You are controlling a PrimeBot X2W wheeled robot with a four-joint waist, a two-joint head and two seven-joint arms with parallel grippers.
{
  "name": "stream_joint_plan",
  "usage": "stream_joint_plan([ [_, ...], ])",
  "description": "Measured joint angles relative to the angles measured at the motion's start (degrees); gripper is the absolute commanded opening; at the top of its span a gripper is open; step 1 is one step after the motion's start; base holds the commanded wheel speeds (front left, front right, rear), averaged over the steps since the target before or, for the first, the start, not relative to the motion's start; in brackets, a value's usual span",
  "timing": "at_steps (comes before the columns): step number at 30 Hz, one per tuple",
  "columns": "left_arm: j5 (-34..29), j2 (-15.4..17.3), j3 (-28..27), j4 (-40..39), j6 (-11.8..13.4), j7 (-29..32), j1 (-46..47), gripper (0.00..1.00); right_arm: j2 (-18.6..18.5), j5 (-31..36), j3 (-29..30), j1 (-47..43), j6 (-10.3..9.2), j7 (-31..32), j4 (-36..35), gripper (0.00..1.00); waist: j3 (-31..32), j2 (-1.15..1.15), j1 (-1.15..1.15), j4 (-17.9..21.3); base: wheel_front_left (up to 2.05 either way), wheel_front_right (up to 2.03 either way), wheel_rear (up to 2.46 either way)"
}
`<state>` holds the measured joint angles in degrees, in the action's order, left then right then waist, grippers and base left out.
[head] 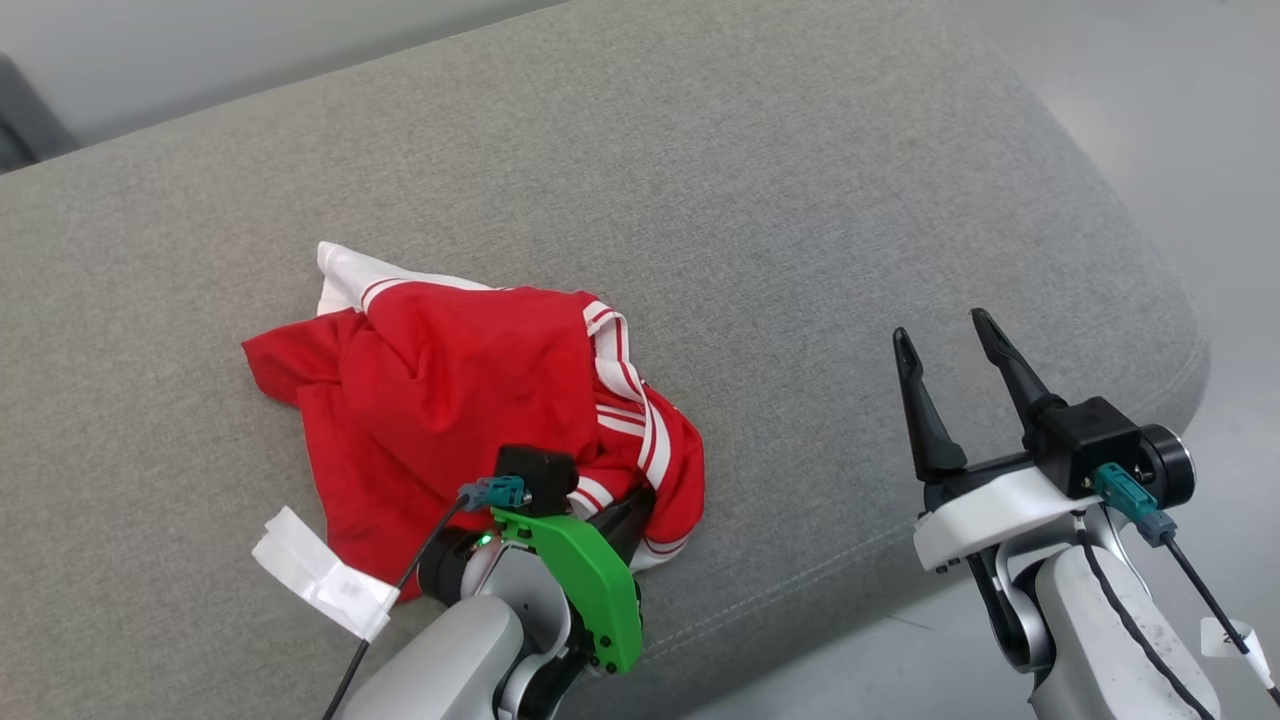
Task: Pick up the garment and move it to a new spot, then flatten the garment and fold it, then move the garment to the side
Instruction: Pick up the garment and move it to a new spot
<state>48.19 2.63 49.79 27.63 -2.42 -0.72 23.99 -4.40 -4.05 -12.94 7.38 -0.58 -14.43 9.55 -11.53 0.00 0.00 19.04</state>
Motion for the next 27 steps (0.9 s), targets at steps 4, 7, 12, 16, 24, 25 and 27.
stream_joint_plan([
  [4,0.03,0.0,0.12,0.0,0.43,-0.56,-0.02,0.49,-0.01,0.01,0.01,0.0,0.02,0.0,0.04,1.0,0.24,0.0,0.0,-1.31,0.0,0.0,0.0],
  [7,0.49,0.0,0.46,-0.43,0.45,-0.93,-0.14,1.0,-0.05,0.02,0.05,-0.01,0.03,0.0,0.04,1.0,0.49,0.0,0.0,-2.16,0.0,0.0,0.0],
  [12,1.03,0.0,1.34,-0.67,0.46,-1.34,-0.64,1.0,-0.19,0.12,0.2,-0.1,0.05,0.0,0.15,1.0,1.05,0.0,0.0,-3.27,0.0,0.0,0.0],
  [16,1.51,0.0,1.97,-1.03,0.46,-1.36,-1.32,1.0,-0.75,0.13,0.65,-1.03,0.05,0.0,0.38,1.0,1.73,0.0,0.0,-4.27,0.0,0.0,0.0],
  [24,1.37,0.3,1.77,-1.38,0.59,-2.82,-3.02,1.0,-1.83,0.48,2.26,-2.28,0.03,0.0,0.41,1.0,3.41,0.0,0.0,-7.11,0.0,0.0,0.0],
  [25,1.37,0.55,1.38,-1.56,0.79,-3.34,-3.36,1.0,-2.03,0.48,2.52,-2.42,0.02,0.0,0.41,1.0,3.67,0.0,0.0,-7.52,0.0,0.0,0.0],
  [27,1.29,1.07,0.46,-2.1,1.21,-4.46,-3.9,1.0,-2.5,0.48,3.26,-2.99,-0.02,0.0,0.38,1.0,4.25,0.0,0.0,-8.42,0.0,0.0,0.0],
])
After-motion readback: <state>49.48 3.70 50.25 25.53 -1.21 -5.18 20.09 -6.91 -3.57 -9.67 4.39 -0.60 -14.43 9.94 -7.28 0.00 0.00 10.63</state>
